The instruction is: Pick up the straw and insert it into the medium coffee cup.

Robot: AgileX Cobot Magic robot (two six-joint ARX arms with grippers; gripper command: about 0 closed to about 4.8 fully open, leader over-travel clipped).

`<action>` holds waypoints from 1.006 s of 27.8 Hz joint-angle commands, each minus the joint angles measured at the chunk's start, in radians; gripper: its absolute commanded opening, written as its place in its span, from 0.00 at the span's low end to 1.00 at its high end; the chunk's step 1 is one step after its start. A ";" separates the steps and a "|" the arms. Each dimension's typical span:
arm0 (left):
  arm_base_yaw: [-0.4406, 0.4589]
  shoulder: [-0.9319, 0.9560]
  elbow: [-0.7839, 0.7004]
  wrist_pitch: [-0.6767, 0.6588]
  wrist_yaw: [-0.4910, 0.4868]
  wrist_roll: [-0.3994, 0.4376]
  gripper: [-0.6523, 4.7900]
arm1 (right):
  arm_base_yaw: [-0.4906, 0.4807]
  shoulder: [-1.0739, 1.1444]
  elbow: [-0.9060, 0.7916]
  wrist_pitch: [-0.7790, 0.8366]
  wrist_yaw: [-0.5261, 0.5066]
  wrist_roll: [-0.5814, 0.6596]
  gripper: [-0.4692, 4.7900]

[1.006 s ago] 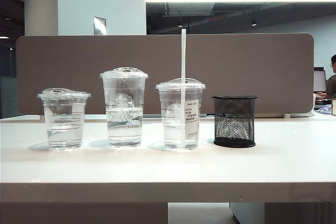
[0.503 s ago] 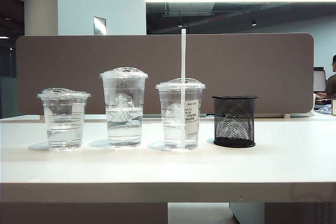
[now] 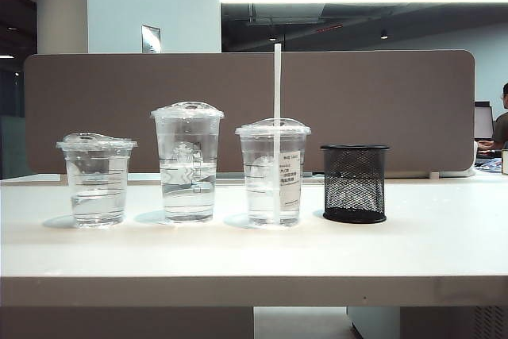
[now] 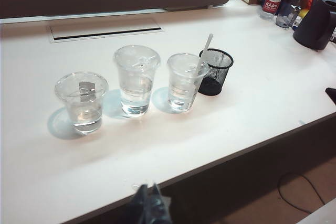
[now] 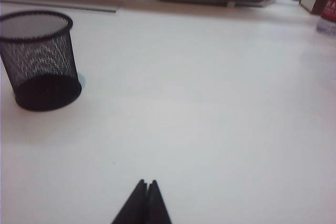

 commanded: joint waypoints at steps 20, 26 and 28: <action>0.003 0.031 -0.698 0.941 -0.053 0.006 0.11 | 0.001 0.000 0.002 0.020 -0.003 0.004 0.07; 0.007 0.027 -0.836 0.876 -0.107 0.171 0.11 | 0.001 0.000 0.002 0.020 -0.002 0.004 0.07; 0.007 0.006 -0.876 0.876 -0.133 0.169 0.11 | 0.001 0.000 0.002 0.019 -0.003 0.004 0.07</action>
